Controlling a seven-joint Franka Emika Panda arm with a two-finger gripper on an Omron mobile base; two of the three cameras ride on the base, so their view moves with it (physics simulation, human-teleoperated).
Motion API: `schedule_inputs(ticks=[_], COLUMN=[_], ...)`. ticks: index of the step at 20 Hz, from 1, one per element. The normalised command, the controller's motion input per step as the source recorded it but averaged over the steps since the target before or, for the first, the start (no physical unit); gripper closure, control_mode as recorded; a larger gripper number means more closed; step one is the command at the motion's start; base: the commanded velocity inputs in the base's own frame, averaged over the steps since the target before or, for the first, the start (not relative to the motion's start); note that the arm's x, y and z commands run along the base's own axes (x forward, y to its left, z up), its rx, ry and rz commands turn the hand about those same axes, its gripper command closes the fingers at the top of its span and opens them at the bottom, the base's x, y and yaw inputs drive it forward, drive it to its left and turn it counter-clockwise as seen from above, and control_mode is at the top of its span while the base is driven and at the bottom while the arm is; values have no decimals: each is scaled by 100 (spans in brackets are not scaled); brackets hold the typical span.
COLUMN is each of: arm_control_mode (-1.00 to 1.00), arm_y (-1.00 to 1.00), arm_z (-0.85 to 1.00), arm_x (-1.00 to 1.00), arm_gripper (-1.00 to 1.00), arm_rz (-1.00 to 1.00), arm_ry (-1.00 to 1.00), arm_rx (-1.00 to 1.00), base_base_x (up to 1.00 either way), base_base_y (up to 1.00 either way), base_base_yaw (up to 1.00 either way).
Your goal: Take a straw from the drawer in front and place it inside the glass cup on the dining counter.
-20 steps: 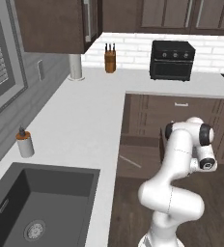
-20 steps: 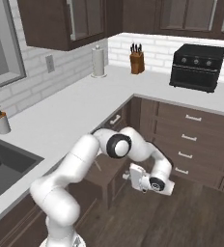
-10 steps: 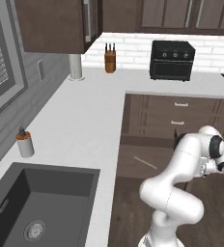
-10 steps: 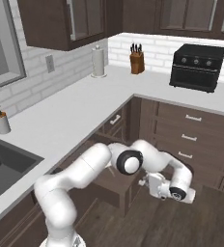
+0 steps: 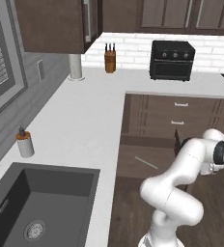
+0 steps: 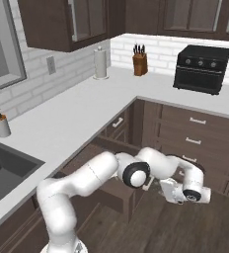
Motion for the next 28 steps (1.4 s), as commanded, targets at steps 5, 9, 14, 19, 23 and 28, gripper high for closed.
schedule_inputs(ticks=[5,9,14,19,23,28], arm_control_mode=[-100,-100,-100,-100,-100,-100], arm_y=[10,34,49,67,67,42], arm_z=[99,100,100,87,43,5], arm_x=[-17,-18,-11,0,5,36], arm_gripper=[-100,-100,-100,-100,-100,-100], arm_rz=[0,0,0,0,0,0], arm_ry=[-3,-5,-4,0,0,2], arm_rx=[-34,-34,-37,-38,-36,-27], base_base_x=[0,0,0,0,0,0], base_base_y=[0,0,0,0,0,0], base_base_yaw=[0,0,0,0,0,0])
